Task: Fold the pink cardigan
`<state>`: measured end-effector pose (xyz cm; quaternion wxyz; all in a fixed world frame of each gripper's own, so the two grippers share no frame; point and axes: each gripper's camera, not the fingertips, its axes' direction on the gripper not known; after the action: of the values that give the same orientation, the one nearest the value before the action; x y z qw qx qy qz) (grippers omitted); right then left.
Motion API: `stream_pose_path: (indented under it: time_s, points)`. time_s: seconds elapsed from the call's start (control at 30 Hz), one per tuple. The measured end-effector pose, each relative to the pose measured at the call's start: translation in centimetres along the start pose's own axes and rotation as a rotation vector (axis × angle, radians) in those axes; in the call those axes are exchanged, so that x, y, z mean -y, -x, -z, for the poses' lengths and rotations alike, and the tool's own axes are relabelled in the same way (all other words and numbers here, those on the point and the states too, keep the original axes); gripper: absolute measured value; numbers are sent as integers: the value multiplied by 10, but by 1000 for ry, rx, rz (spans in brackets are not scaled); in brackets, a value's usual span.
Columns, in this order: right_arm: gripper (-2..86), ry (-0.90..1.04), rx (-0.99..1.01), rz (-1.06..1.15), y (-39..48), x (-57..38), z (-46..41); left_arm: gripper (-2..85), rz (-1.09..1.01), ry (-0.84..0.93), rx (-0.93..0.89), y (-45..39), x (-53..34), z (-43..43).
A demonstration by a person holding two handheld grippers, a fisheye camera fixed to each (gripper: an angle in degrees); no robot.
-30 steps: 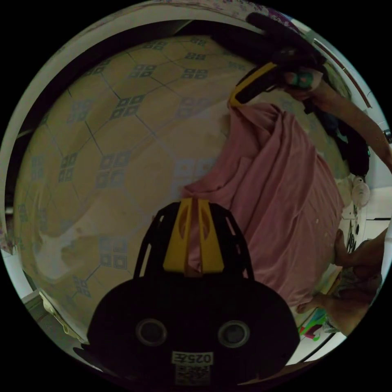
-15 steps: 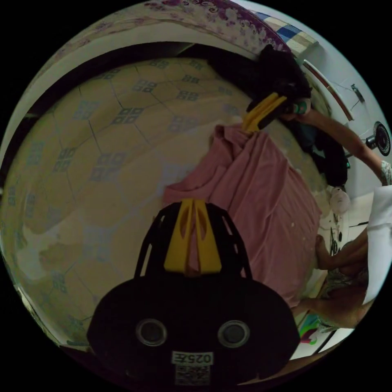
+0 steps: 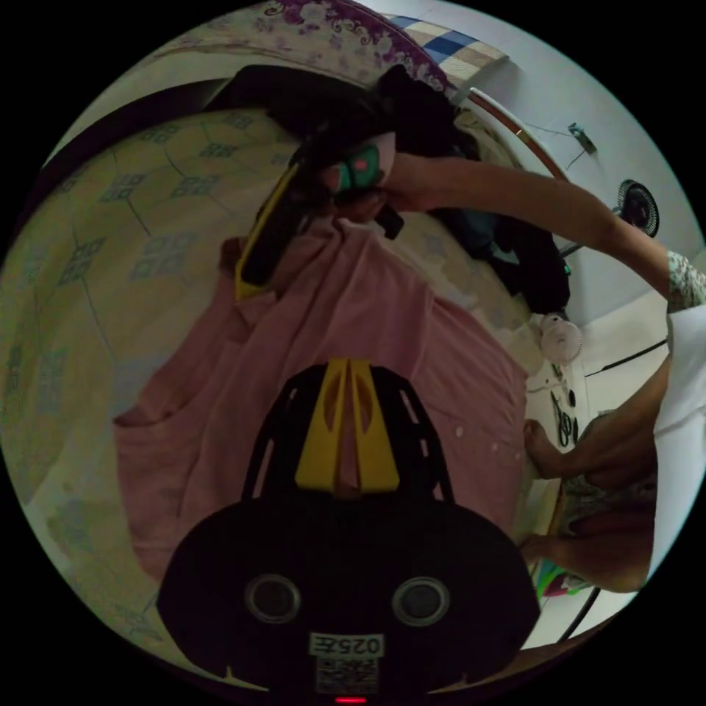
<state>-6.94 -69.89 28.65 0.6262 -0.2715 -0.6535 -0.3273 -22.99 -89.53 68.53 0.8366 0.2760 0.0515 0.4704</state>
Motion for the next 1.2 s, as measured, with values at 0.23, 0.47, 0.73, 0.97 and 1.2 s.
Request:
stream_pose_path:
  time_s: [0.23, 0.47, 0.73, 0.97, 1.2]
  points:
    - [-10, -106, 321, -97, -51, -13, 39, -9, 28, -1, -13, 7, -18, -3]
    - [-10, 243, 70, 108, -6, -12, -8, -10, -83, 56, 213, -24, -28, 0]
    - [-10, 217, 204, 102, 8, -1, -29, -10, -166, 47, 382, -54, -44, -13]
    - [-10, -99, 202, -103, -24, -60, 28, -10, -83, 20, 263, -39, -58, -1]
    - [-8, -159, -236, -31, 14, -136, 26, -9, 182, 7, 364, 16, -103, 26]
